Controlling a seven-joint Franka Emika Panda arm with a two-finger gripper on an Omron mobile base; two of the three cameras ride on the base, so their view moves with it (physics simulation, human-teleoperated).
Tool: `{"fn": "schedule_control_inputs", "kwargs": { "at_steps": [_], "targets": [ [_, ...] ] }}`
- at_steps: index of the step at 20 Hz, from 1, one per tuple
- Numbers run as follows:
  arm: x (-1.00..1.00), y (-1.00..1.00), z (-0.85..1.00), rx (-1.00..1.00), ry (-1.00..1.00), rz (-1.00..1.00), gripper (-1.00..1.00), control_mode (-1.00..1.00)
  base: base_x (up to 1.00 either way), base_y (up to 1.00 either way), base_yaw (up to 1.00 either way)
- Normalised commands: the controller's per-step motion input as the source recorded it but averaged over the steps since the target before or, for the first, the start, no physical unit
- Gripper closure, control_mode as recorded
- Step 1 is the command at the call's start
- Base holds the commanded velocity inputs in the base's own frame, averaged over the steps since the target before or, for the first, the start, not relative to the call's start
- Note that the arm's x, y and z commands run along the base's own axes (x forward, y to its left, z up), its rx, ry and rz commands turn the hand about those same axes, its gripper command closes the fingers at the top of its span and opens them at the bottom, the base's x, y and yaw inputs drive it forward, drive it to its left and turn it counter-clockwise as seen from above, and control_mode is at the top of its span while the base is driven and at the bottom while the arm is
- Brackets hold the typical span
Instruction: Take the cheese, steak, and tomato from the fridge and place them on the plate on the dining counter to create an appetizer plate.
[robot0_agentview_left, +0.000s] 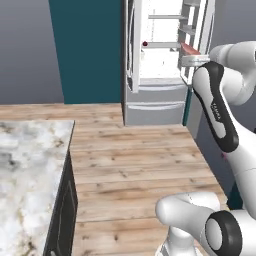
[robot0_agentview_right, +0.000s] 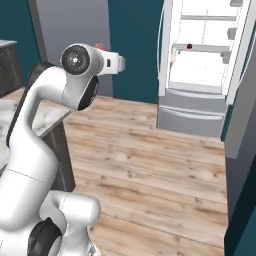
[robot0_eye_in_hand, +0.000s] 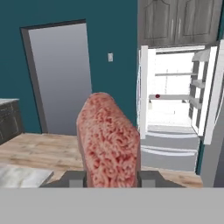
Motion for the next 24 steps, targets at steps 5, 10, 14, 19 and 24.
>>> {"fn": "schedule_control_inputs", "kwargs": {
  "at_steps": [5,10,14,19,24],
  "targets": [
    [0.00,0.00,0.00,0.00,0.00,0.00,1.00,1.00,-1.00,0.19,0.00],
    [0.00,0.00,0.00,0.00,0.00,0.00,1.00,1.00,-1.00,0.22,0.00],
    [0.00,0.00,0.00,0.00,0.00,0.00,1.00,1.00,-1.00,0.23,0.00],
    [0.00,0.00,0.00,0.00,0.00,0.00,1.00,1.00,-1.00,0.24,0.00],
    [0.00,0.00,0.00,0.00,0.00,0.00,1.00,1.00,-1.00,0.30,0.00]
  ]
}}
